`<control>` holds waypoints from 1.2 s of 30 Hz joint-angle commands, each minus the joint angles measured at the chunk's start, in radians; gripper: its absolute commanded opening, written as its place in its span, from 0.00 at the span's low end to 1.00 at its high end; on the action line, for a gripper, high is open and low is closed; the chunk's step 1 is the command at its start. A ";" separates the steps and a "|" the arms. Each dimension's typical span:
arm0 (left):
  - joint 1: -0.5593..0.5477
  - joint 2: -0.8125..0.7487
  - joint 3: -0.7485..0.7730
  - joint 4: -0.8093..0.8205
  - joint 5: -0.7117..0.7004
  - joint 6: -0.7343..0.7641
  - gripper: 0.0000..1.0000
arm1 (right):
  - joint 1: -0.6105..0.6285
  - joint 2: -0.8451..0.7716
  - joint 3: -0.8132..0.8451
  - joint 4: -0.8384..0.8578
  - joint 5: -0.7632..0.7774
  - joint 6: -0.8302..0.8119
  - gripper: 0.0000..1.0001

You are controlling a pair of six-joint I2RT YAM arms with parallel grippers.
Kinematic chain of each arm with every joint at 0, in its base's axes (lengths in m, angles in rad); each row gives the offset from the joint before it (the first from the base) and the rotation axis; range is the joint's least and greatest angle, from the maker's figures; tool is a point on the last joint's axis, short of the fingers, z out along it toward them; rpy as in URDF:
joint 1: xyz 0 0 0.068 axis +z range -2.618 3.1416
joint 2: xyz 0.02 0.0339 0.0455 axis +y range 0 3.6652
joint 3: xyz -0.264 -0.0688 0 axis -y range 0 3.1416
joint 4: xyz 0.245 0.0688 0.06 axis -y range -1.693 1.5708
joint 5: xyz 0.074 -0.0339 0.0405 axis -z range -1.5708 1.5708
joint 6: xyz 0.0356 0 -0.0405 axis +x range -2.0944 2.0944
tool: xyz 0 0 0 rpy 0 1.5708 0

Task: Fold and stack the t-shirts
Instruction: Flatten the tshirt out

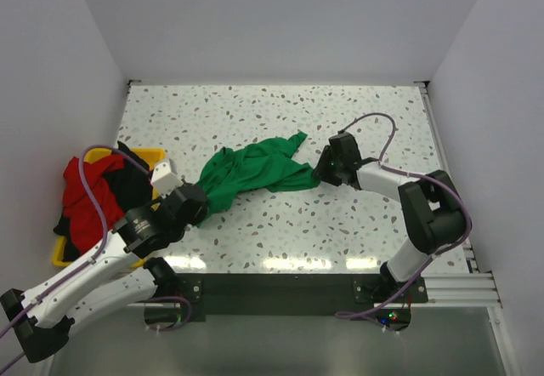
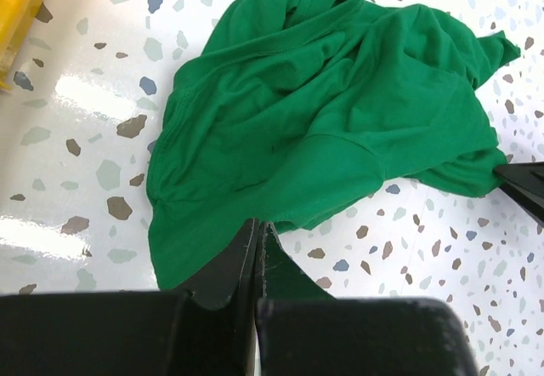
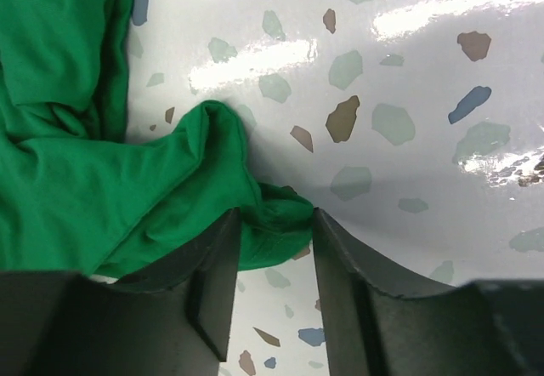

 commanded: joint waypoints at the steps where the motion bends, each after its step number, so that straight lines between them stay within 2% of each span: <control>1: 0.005 0.002 0.051 0.009 -0.054 0.015 0.00 | 0.002 0.027 0.027 0.083 -0.011 0.023 0.41; 6: 0.007 0.032 0.106 0.012 -0.087 0.050 0.00 | 0.002 0.044 0.052 0.067 -0.019 0.019 0.24; 7: 0.007 0.038 0.117 0.014 -0.095 0.058 0.00 | 0.000 0.038 0.052 0.067 -0.018 0.020 0.15; 10: 0.009 0.058 0.174 0.033 -0.135 0.099 0.00 | -0.001 0.000 0.090 -0.025 0.048 -0.013 0.00; 13: 0.025 0.094 0.253 0.096 -0.185 0.196 0.00 | -0.010 -0.056 0.167 -0.130 0.140 -0.059 0.00; 16: 0.070 0.185 0.372 0.179 -0.218 0.384 0.00 | -0.041 -0.118 0.260 -0.226 0.226 -0.108 0.00; 20: 0.151 0.271 0.592 0.286 -0.195 0.558 0.00 | -0.098 -0.185 0.429 -0.366 0.318 -0.179 0.00; 23: 0.200 0.328 0.745 0.337 -0.182 0.644 0.00 | -0.125 -0.235 0.550 -0.445 0.404 -0.234 0.00; 28: 0.203 0.379 0.928 0.351 -0.155 0.722 0.00 | -0.151 -0.317 0.717 -0.525 0.488 -0.325 0.00; 31: 0.203 0.374 0.950 0.333 -0.083 0.732 0.00 | -0.155 -0.373 0.765 -0.530 0.472 -0.371 0.00; 32: 0.203 0.374 0.920 0.319 -0.017 0.703 0.00 | -0.155 -0.383 0.764 -0.536 0.458 -0.377 0.00; 34: 0.203 0.374 0.845 0.310 0.076 0.678 0.00 | -0.156 -0.407 0.739 -0.541 0.436 -0.376 0.00; 36: 0.203 0.381 0.676 0.334 0.217 0.617 0.00 | -0.155 -0.422 0.667 -0.533 0.410 -0.357 0.00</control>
